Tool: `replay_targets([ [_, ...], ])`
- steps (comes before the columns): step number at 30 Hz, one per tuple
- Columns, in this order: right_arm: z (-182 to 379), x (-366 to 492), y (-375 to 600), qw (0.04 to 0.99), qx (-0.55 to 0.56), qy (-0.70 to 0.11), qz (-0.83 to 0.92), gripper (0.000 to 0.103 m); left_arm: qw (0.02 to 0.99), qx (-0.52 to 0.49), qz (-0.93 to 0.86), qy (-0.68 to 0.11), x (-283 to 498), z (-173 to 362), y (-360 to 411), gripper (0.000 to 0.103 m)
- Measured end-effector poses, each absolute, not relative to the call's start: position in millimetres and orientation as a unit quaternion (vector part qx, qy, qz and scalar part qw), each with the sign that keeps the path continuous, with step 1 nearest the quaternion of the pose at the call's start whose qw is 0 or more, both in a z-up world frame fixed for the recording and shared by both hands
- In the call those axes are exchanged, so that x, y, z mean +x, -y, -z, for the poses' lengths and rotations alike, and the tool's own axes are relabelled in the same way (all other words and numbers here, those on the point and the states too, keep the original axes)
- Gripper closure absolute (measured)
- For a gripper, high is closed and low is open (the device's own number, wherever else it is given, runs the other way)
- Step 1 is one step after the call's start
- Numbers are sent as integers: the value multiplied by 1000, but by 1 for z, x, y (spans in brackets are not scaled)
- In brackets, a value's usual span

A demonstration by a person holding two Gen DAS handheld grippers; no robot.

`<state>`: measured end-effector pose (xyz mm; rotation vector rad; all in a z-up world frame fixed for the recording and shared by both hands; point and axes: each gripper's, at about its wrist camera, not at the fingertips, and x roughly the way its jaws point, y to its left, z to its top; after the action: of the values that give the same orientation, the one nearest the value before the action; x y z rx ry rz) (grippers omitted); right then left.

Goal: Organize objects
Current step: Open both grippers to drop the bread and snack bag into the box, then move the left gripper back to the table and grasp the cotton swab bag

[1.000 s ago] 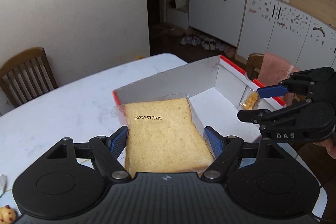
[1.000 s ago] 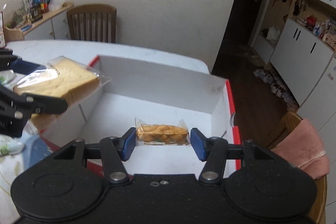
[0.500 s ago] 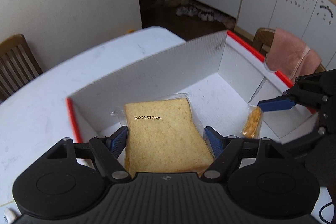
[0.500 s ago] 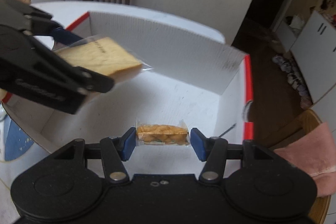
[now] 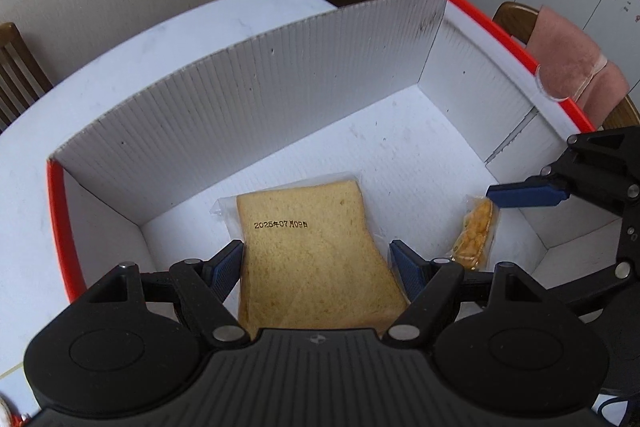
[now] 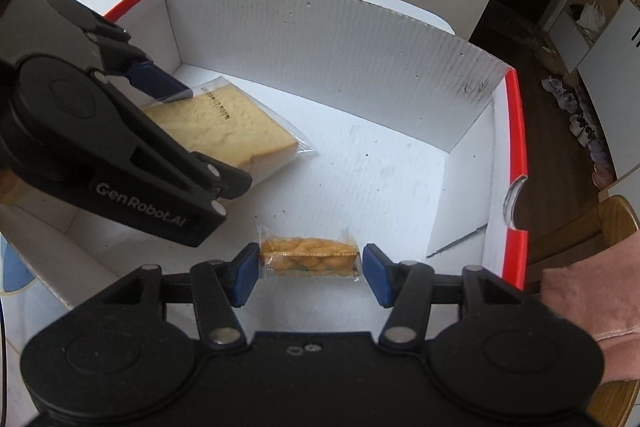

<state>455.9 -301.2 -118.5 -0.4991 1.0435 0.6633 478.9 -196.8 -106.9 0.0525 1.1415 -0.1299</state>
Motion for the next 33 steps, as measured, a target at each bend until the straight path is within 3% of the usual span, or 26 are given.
replay_targets([
  [14, 111, 456, 306, 787, -226, -484, -309, 41, 849, 7, 58, -525, 470, 92, 194, 25],
  [33, 31, 390, 319, 843, -184, -397, -313, 34, 919, -19, 43, -391, 375, 5, 171, 25],
])
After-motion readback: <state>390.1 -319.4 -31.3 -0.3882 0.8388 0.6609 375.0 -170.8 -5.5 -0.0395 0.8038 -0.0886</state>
